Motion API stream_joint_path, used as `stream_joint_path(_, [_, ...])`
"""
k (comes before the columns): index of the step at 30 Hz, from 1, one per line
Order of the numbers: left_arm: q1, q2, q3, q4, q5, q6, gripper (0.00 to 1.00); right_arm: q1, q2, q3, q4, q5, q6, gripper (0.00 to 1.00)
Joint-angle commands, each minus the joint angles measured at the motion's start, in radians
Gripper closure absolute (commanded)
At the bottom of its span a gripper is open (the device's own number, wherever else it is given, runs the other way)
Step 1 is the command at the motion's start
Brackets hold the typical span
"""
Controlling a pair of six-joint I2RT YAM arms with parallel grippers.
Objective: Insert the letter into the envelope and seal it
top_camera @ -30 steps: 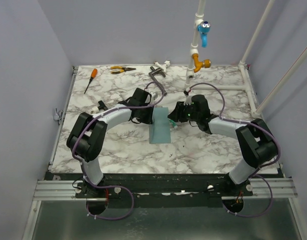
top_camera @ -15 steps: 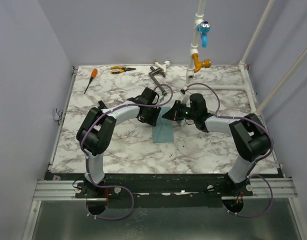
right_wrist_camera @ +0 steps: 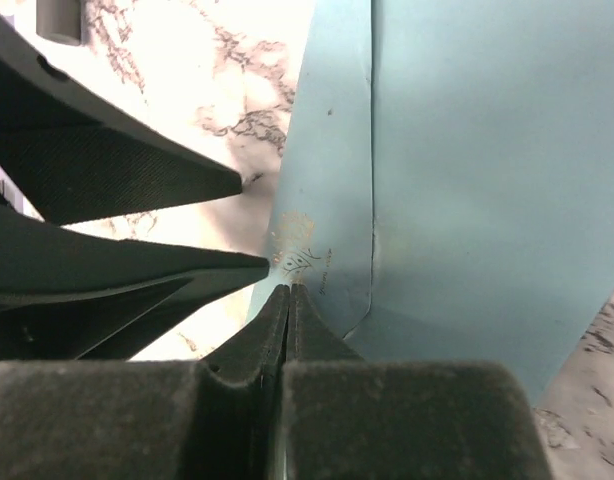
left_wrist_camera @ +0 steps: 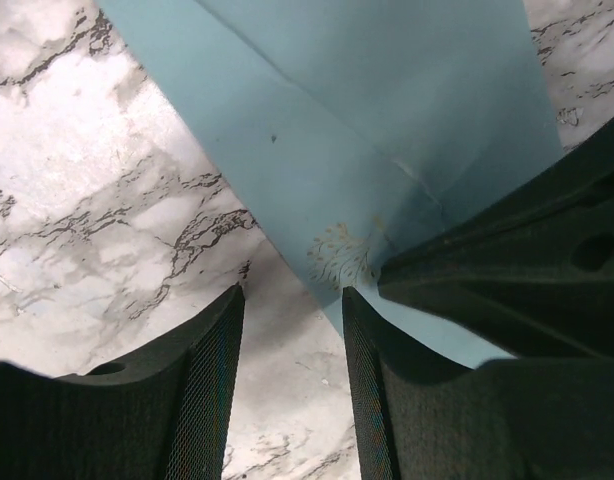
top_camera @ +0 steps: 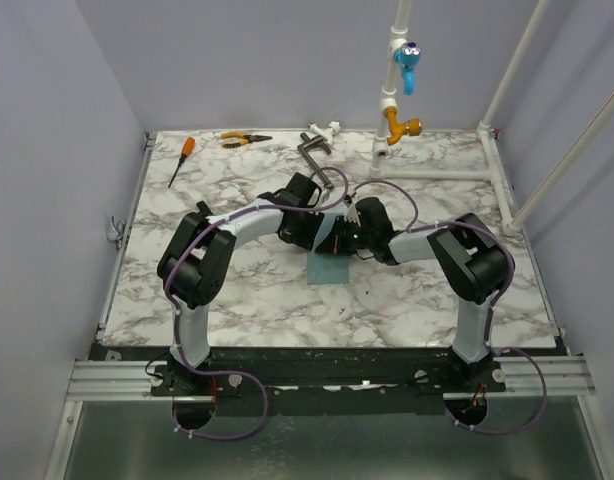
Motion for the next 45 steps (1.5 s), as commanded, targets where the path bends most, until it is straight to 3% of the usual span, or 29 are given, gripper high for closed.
stream_joint_path(1, [0.003,-0.001,0.029,-0.043,0.022,-0.005,0.56,-0.005,0.032,0.008,-0.122,0.212,-0.032,0.99])
stream_joint_path(6, [0.028,-0.122,0.008,-0.027,0.131,0.001,0.59,-0.006,0.061,-0.012,-0.119,0.196,-0.013,0.99])
stream_joint_path(10, [0.007,-0.207,-0.093,0.063,0.358,0.132,0.6,-0.006,0.068,-0.028,-0.056,0.127,0.038,0.99])
stream_joint_path(12, [-0.006,-0.22,-0.116,0.046,0.408,0.297,0.59,-0.007,0.066,-0.022,-0.045,0.091,0.047,0.99])
stream_joint_path(13, [-0.014,-0.223,-0.108,0.034,0.364,0.355,0.58,-0.007,0.067,-0.009,-0.051,0.067,0.046,0.99])
stream_joint_path(15, [-0.011,-0.233,-0.064,-0.066,0.42,0.543,0.57,-0.007,0.075,0.019,-0.078,0.022,0.038,0.99])
stream_joint_path(18, [-0.023,-0.289,-0.105,-0.069,0.333,0.807,0.51,-0.007,0.074,0.038,-0.093,-0.003,0.03,0.99])
stream_joint_path(21, [-0.03,-0.334,-0.225,0.004,0.246,1.097,0.48,-0.007,0.065,0.053,-0.114,-0.004,0.017,0.99])
stream_joint_path(24, [-0.053,-0.335,-0.319,0.07,0.224,1.3,0.36,-0.009,0.072,0.063,-0.13,-0.006,0.008,0.99])
stream_joint_path(25, [-0.072,-0.323,-0.316,0.072,0.214,1.304,0.36,-0.007,0.073,0.06,-0.13,-0.004,0.01,0.99])
stream_joint_path(26, [-0.082,-0.307,-0.307,0.071,0.212,1.299,0.19,-0.007,0.073,0.053,-0.129,0.0,0.012,0.99])
stream_joint_path(28, [-0.1,-0.287,-0.308,0.07,0.22,1.312,0.02,-0.007,0.057,0.029,-0.124,0.026,0.025,0.99])
stream_joint_path(35, [-0.166,-0.345,-0.455,0.115,0.214,1.353,0.01,0.005,-0.01,-0.136,-0.017,0.063,0.096,0.99])
stream_joint_path(41, [-0.26,-0.347,-0.485,0.104,0.18,1.316,0.01,0.013,-0.001,-0.179,0.071,-0.009,0.166,0.99])
stream_joint_path(45, [-0.307,-0.328,-0.456,-0.031,0.183,1.293,0.03,0.027,-0.056,-0.171,0.05,-0.01,0.174,0.99])
